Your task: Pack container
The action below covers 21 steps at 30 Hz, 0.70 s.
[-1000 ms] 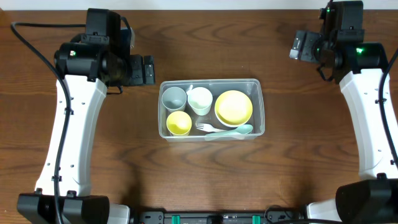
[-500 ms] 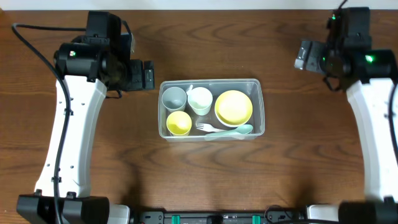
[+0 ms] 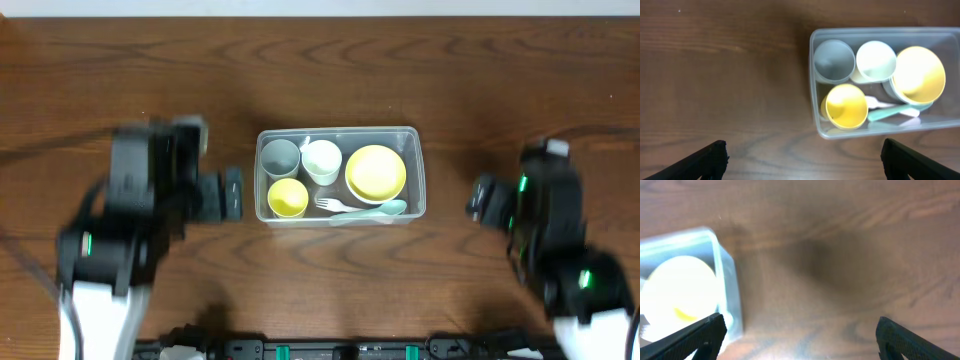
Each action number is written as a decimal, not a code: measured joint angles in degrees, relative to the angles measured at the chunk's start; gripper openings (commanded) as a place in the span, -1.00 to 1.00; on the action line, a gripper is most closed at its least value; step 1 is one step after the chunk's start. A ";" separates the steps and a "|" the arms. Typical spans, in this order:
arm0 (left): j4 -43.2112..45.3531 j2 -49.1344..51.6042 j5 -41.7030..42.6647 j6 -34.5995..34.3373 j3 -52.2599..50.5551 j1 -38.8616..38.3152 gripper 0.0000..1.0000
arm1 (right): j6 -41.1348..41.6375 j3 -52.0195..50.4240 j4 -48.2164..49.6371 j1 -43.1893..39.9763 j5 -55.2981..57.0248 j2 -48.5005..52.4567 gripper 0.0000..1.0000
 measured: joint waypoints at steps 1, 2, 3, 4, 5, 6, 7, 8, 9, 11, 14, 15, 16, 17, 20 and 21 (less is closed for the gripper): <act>1.09 -3.96 0.00 0.00 -3.54 0.00 0.96 | 0.70 -3.23 0.02 1.09 0.87 -3.41 0.99; 1.51 -7.82 0.00 -0.02 -6.97 0.00 0.96 | 1.33 -6.27 -0.11 1.95 1.62 -6.80 0.98; 2.08 -11.80 0.00 -0.04 -10.27 0.00 0.96 | 1.77 -8.96 -0.15 2.47 2.08 -10.10 0.98; 2.54 -15.32 0.00 -0.07 -12.85 0.00 0.96 | 2.10 -10.88 -0.26 2.78 2.62 -12.57 0.99; 2.95 -18.86 0.00 -0.11 -15.19 0.00 0.96 | 2.45 -12.61 -0.17 2.97 3.04 -14.99 0.98; 3.80 -22.64 0.00 -0.15 -17.49 0.00 0.96 | 2.73 -14.21 0.04 3.04 3.43 -17.18 0.99; 3.98 -25.59 0.00 -0.17 -19.08 0.00 0.96 | 2.93 -15.26 0.33 3.06 3.74 -18.73 0.99; 4.09 -28.13 0.00 -0.17 -20.28 0.00 0.96 | 3.13 -16.02 0.68 3.06 4.02 -19.96 0.99; 4.13 -30.42 0.00 -0.17 -21.09 0.00 0.96 | 3.26 -16.50 0.94 3.06 4.20 -20.92 0.98; 4.39 -33.46 0.00 -0.17 -21.75 0.00 0.96 | 3.41 -16.65 1.77 3.06 4.52 -21.68 0.99; 4.90 -35.15 0.00 -0.17 -21.77 0.00 0.96 | 3.61 -16.65 2.73 3.06 4.33 -21.68 0.98; 4.96 -35.30 0.00 -0.17 -21.77 0.00 0.96 | 3.72 -16.65 2.78 3.08 3.96 -21.68 0.99; 5.01 -35.30 0.00 -0.17 -21.77 0.00 0.96 | 3.74 -16.65 2.67 3.08 3.63 -21.68 0.98; 5.07 -35.30 0.00 -0.17 -21.81 0.00 0.96 | 3.78 -16.65 2.45 3.08 3.28 -21.68 0.99; 5.07 -35.30 0.00 -0.17 -21.84 0.00 0.96 | 4.00 -16.65 1.66 3.10 2.58 -21.68 0.98; 5.07 -35.30 0.00 -0.17 -21.84 0.00 0.96 | 4.07 -16.65 1.40 3.10 2.43 -21.68 0.98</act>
